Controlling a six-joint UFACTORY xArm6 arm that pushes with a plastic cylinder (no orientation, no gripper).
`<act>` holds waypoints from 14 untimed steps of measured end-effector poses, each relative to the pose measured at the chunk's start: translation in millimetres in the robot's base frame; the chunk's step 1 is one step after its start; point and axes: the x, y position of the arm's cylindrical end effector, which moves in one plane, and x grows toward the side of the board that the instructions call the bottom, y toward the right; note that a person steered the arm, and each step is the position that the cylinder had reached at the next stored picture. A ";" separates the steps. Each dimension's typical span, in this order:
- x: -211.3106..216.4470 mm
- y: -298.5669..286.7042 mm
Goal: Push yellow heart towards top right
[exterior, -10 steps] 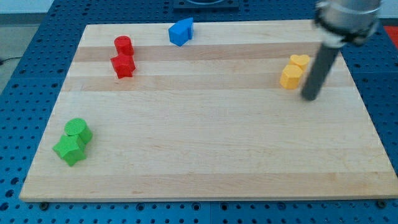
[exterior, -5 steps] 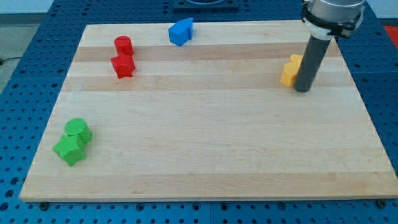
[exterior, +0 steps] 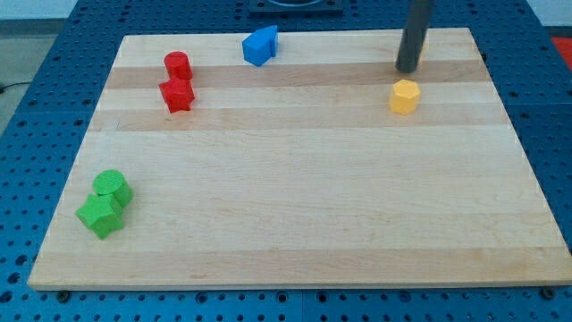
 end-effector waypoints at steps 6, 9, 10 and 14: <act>23.7 -145.2; -19.0 -173.5; -43.6 -169.3; -27.4 -96.7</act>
